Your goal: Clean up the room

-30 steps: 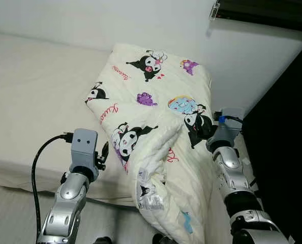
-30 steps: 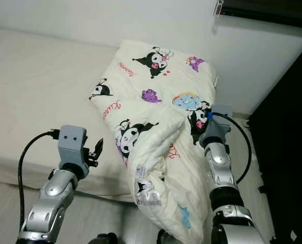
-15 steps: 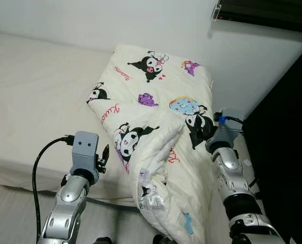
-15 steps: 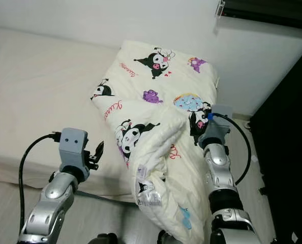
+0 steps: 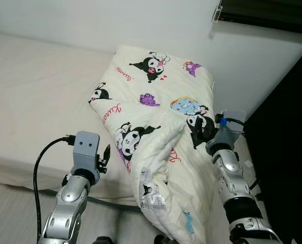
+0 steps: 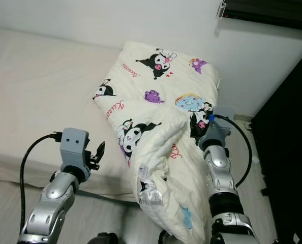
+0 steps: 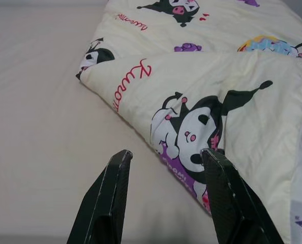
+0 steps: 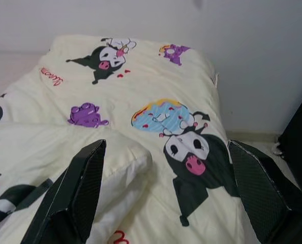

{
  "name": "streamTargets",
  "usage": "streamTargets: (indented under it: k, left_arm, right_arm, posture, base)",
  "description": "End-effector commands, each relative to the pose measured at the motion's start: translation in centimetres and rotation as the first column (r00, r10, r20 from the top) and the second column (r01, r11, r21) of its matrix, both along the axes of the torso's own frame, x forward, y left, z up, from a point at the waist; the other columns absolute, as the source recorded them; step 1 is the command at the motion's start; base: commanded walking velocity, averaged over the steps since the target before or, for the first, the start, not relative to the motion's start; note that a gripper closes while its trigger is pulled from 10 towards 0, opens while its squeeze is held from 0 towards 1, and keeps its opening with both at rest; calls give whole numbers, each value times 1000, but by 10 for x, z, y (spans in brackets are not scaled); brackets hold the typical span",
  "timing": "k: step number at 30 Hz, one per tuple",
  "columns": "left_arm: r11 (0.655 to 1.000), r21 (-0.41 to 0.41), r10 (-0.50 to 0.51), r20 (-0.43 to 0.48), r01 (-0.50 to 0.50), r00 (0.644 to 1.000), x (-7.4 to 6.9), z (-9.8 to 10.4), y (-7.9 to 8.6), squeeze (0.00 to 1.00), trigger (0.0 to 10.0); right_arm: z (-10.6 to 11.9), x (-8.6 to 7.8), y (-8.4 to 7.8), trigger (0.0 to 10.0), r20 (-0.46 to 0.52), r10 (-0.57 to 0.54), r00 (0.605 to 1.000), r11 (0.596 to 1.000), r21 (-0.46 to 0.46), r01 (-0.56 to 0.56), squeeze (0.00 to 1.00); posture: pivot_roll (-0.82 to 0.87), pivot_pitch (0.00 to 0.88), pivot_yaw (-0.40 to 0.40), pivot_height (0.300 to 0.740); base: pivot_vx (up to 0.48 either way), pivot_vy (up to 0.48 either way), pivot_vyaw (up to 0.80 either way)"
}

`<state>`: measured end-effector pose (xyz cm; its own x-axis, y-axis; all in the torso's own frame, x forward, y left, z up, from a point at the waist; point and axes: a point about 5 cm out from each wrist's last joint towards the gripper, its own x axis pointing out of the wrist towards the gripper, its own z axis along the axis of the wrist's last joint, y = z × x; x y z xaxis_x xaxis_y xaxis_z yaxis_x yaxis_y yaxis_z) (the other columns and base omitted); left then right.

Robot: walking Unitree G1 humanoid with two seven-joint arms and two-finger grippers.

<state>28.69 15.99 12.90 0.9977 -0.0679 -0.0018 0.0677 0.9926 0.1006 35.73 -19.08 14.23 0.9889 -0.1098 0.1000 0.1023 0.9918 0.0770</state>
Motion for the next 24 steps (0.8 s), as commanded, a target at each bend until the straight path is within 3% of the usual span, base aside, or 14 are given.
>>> streamTargets:
  k: [1,24]
  left_arm:
    - [1000,-4,-10,-20,10,1000,-1,-4,-3,0,10000]
    - [999,0,-35,-23,35,999,0,-3,-4,0,10000]
  right_arm:
    - [-4,-3,-3,10000,-21,-10,1000,1000,5,10,0]
    - [-5,-5,-3,10000,-24,-21,999,999,32,22,0]
  posture:
    - [9,184,-44,643]
    - [25,194,-25,638]
  base:
    - [0,0,0]
    - [0,0,0]
